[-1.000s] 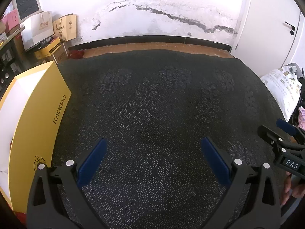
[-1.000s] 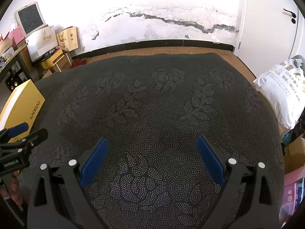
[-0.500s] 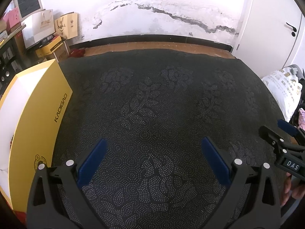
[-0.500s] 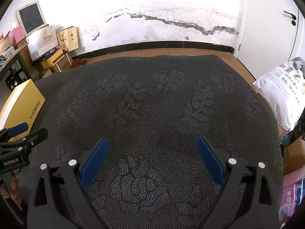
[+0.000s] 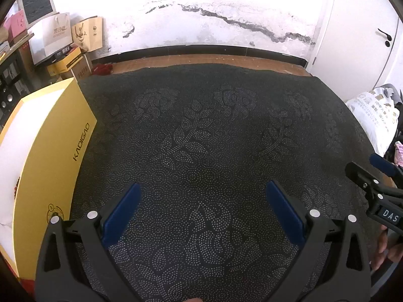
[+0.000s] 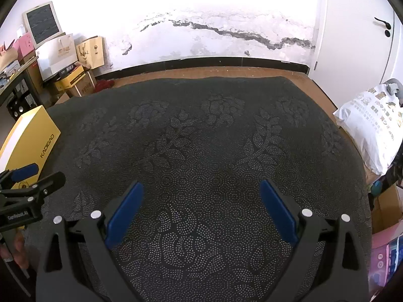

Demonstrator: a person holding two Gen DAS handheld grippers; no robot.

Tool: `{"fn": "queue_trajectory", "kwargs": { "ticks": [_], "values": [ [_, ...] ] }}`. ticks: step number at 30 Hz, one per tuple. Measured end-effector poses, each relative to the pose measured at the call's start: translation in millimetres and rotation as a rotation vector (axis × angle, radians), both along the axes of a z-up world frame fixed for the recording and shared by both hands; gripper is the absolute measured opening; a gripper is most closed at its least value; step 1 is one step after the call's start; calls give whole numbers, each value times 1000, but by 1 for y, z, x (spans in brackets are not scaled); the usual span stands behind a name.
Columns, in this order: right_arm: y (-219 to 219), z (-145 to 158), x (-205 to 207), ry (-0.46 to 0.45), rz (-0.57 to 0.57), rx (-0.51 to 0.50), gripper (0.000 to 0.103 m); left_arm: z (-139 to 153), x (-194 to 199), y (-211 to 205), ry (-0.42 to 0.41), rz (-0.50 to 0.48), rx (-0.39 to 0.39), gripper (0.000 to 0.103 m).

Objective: Organize jewelry

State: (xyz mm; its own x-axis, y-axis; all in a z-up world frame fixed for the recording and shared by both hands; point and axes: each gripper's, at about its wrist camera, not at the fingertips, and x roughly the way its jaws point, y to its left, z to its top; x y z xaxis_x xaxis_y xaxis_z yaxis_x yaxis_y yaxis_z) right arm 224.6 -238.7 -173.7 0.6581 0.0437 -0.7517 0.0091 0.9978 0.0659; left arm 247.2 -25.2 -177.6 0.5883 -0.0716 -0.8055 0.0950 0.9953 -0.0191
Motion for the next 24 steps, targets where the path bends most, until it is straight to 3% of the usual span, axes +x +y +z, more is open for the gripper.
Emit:
{"fn": "queue_trajectory", "kwargs": {
  "ticks": [24],
  "values": [
    [3, 3, -1, -4, 14, -7, 91, 4, -4, 1, -17, -10, -3, 97]
  ]
}}
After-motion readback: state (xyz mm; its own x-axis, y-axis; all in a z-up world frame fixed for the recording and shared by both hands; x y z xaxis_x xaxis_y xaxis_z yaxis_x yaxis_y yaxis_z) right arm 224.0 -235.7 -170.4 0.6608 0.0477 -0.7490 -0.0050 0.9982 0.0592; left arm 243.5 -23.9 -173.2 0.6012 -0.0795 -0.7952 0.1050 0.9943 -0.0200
